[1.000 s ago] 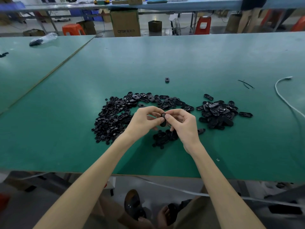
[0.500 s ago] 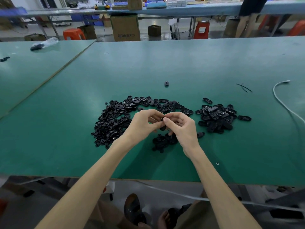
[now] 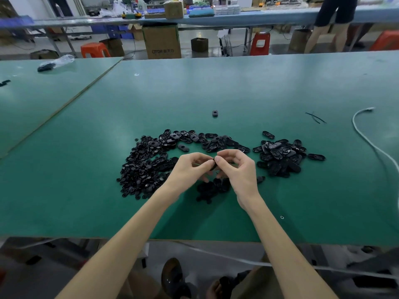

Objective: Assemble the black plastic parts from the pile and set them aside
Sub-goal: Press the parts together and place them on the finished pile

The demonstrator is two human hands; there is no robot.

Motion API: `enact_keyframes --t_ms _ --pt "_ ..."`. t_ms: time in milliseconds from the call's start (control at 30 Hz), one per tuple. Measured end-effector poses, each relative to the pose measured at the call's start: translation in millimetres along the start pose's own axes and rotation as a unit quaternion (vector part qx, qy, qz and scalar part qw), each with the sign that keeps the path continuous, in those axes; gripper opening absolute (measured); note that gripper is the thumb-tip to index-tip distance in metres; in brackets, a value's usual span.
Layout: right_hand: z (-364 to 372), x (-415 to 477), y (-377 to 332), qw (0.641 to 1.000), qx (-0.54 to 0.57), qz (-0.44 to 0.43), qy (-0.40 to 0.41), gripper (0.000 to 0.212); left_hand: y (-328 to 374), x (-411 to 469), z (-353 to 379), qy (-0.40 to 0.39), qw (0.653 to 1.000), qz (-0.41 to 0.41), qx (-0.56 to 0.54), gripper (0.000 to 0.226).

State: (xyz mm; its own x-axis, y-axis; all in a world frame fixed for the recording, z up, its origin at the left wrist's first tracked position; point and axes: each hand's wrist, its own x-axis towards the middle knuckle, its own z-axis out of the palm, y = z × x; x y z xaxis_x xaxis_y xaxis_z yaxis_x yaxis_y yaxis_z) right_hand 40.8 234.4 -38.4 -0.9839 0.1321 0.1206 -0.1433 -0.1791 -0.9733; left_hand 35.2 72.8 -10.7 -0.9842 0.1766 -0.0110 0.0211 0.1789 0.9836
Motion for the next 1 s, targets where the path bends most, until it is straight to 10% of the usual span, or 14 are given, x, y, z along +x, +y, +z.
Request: enact_keyframes --t_ms 1000 --pt "1.2 -1.0 -0.9 0.999 -0.031 0.000 -0.024 0.015 -20.7 -5.8 0.1 0.037 0.993 -0.003 -0.113 0.014"
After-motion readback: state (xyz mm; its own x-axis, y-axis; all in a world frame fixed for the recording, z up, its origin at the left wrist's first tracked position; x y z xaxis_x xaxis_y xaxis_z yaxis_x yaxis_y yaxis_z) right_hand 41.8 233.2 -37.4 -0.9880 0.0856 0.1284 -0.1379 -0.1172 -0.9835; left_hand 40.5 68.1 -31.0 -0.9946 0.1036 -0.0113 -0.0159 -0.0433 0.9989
